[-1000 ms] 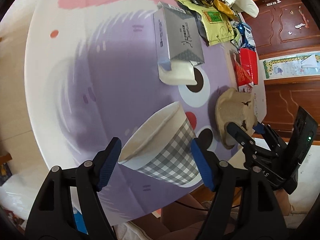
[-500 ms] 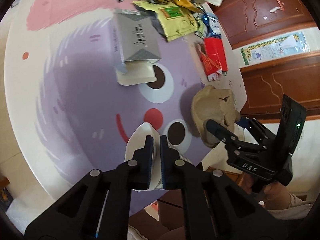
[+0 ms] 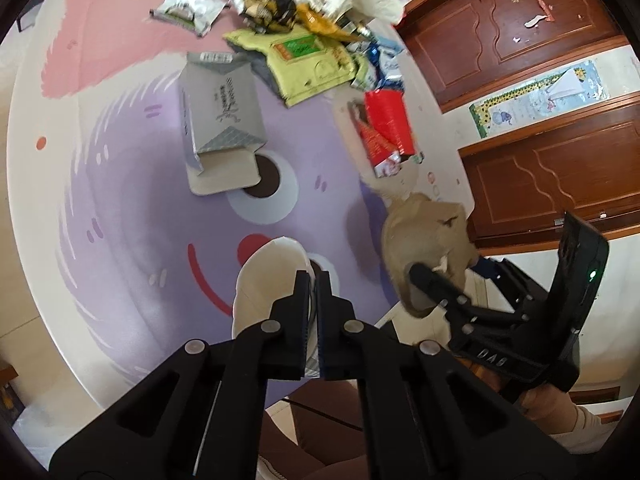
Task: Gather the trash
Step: 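Lift the plaid cup with the left tool while the right tool lifts the pulp tray, then lower both tools over the bin and open them to drop cup and tray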
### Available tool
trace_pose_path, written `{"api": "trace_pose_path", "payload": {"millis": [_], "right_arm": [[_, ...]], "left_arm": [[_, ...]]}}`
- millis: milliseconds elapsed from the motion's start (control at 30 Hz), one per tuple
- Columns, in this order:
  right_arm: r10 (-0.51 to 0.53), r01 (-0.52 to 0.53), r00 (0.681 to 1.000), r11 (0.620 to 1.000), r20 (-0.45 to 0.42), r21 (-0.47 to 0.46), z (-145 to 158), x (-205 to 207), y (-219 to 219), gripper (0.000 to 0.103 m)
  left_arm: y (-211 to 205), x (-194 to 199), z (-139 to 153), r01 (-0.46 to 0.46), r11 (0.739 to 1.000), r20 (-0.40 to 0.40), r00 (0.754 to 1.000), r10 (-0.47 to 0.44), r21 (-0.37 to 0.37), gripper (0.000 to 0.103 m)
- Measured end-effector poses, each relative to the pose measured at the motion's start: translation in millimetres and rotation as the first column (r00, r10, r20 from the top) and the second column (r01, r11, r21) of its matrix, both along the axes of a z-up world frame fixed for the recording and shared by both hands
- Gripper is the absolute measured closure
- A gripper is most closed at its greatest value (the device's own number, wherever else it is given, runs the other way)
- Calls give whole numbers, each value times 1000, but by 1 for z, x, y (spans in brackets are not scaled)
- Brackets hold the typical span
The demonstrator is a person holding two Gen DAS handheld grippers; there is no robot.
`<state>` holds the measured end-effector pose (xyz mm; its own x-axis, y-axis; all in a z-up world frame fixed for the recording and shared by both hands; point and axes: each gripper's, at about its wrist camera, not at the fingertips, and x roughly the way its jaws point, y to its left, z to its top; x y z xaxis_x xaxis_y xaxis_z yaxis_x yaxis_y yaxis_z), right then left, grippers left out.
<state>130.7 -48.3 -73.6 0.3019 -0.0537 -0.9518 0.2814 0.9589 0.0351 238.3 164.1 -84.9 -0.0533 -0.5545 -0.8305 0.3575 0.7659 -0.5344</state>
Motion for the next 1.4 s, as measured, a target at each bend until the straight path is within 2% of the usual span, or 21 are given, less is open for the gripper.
{"api": "trace_pose_path", "payload": {"millis": [333, 633, 767, 933, 1033, 1167, 1267, 1400], "right_arm": [[101, -101, 995, 995, 19, -22, 19, -7, 11, 23], [240, -237, 968, 971, 68, -39, 43, -42, -8, 23], [340, -337, 931, 940, 136, -47, 53, -74, -26, 23], [437, -438, 884, 898, 163, -29, 56, -122, -58, 23], [472, -477, 869, 879, 152, -3, 49, -154, -82, 23], [476, -485, 870, 873, 127, 51, 31, -184, -105, 23], [464, -472, 881, 875, 93, 105, 7, -203, -119, 23], [428, -428, 903, 889, 36, 163, -40, -217, -128, 23]], "left_arm": [[5, -24, 38, -77, 997, 73, 994, 79, -29, 102], [-13, -81, 56, -178, 984, 145, 973, 178, -15, 102], [-35, -125, 63, -264, 964, 180, 948, 262, -11, 102], [-67, -186, 59, -407, 913, 184, 898, 399, 9, 102], [-87, -218, 49, -462, 886, 176, 876, 449, 37, 102], [-112, -252, 36, -505, 858, 178, 856, 485, 91, 102], [-127, -266, 27, -510, 851, 201, 854, 481, 129, 102], [-146, -278, -4, -499, 850, 232, 858, 458, 170, 102]]}}
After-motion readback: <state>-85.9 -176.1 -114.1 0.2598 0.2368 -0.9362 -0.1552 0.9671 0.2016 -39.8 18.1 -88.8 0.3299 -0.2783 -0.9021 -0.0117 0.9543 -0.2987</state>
